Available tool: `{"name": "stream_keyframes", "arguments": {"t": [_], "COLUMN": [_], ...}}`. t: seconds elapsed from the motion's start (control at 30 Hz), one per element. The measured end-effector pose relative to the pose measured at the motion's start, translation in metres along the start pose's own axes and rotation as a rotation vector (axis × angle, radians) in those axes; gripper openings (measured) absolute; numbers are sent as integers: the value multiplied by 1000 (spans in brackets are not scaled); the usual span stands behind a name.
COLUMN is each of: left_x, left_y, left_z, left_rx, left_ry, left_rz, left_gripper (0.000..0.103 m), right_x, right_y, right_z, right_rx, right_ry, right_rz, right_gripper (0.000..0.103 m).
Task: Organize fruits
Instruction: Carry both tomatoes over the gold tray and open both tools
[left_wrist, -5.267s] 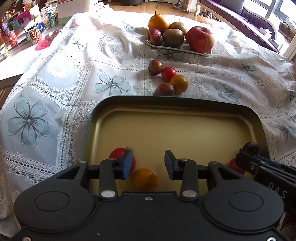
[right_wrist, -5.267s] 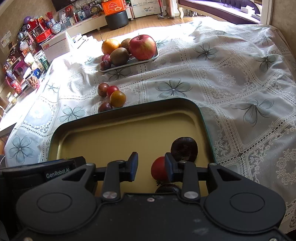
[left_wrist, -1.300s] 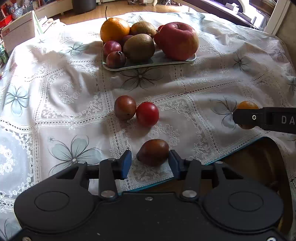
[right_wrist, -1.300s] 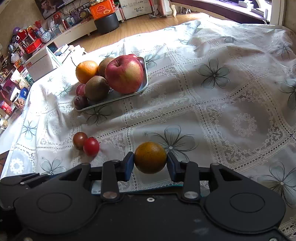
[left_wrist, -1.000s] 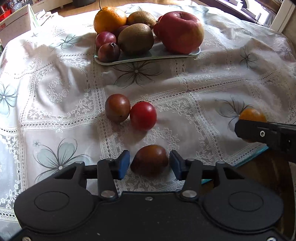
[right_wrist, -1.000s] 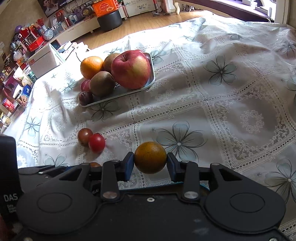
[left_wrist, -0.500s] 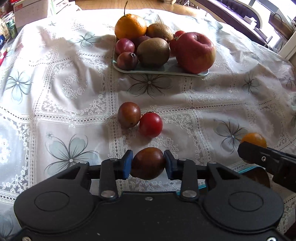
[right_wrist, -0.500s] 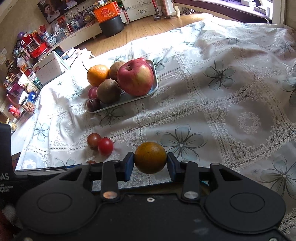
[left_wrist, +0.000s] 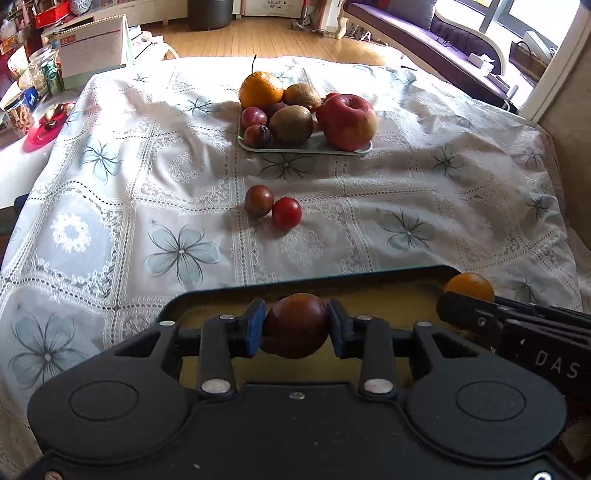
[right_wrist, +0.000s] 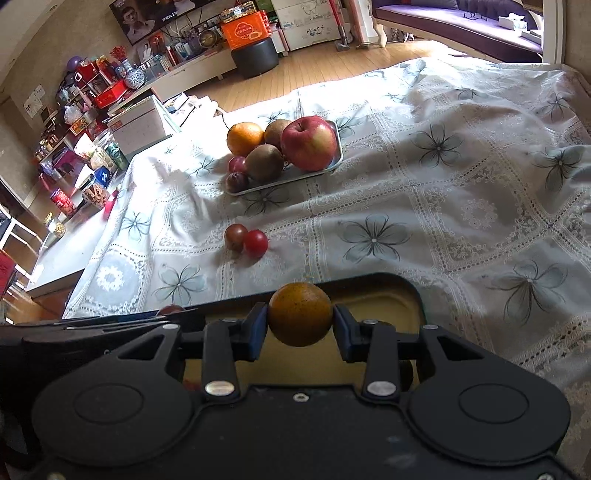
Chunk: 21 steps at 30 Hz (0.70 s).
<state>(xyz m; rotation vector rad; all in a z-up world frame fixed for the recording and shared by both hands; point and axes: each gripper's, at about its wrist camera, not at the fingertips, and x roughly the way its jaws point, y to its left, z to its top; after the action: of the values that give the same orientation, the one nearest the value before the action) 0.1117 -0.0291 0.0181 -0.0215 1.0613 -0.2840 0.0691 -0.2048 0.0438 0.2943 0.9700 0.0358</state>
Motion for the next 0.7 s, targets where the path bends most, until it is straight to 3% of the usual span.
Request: {"name": "stream_keyframes", "arguments": {"t": [0.13,0.3,0.7], "left_x": [-3,7,25], "left_y": [-12,-13,-19], "left_z": [-27,-51,-59], "left_rx": [12,-45,-54], "left_ry": [-7,36,57], "left_rz": [6,7,95], "left_gripper": [44,43,39], "right_x": [-6,-4,16], "right_y": [3,-1,-14], "right_z": [-23,-41,-44], "right_rx": [-23,-17,24], "right_ry": [10,25,59], "right_rz": [-19,-60,-102], "right_gripper": [39,40,40]}}
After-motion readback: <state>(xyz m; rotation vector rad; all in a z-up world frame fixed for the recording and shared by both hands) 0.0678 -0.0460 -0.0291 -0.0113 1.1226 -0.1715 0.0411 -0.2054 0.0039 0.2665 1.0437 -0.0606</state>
